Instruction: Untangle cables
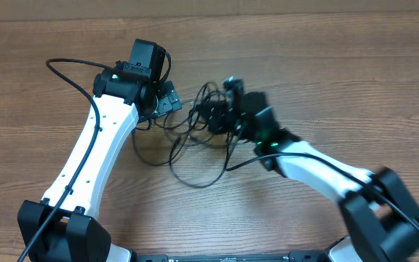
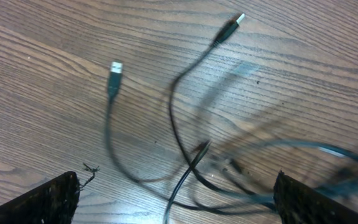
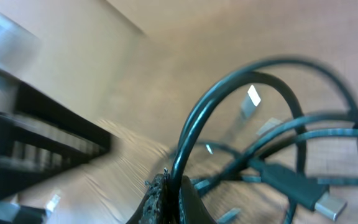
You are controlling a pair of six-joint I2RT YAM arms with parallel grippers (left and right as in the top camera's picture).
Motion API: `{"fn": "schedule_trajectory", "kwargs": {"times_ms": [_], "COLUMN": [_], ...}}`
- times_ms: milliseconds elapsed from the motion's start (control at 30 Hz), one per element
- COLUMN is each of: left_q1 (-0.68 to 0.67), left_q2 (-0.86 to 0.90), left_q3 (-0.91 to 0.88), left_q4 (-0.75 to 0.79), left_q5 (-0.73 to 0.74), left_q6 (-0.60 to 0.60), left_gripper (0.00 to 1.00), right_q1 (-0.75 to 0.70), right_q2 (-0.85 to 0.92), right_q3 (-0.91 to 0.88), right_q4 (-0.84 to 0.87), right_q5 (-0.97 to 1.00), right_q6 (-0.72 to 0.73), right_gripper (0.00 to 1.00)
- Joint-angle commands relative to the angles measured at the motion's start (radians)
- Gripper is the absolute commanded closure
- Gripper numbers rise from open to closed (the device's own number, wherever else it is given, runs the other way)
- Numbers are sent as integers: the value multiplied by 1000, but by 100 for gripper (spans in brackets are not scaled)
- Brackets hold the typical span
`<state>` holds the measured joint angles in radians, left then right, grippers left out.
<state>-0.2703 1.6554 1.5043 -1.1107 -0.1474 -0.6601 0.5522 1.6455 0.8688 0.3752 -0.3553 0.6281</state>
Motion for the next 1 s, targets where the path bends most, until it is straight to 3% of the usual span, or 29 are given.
{"fn": "schedule_trajectory", "kwargs": {"times_ms": [0, 433, 667, 800, 967], "left_q1": [2, 2, 2, 2, 2], "left_q2": [5, 5, 5, 5, 5], "left_q3": [3, 3, 3, 3, 3], "left_q4": [0, 0, 0, 0, 0], "left_q5": [-17, -17, -17, -17, -17], "left_q6": [-21, -21, -21, -21, -21], "left_gripper": [1, 1, 1, 0, 1], "right_q1": [-60, -138, -156, -185, -227], "right_q2": [-119, -378, -479, -511, -522], "right_q3": [23, 23, 23, 23, 23], "right_q4": [7, 47, 185, 237, 233], "right_q5": [-121, -268, -276, -277, -298], "right_q6": [-6, 102, 275, 373, 374], "right_gripper": [96, 96, 96, 96, 96]}}
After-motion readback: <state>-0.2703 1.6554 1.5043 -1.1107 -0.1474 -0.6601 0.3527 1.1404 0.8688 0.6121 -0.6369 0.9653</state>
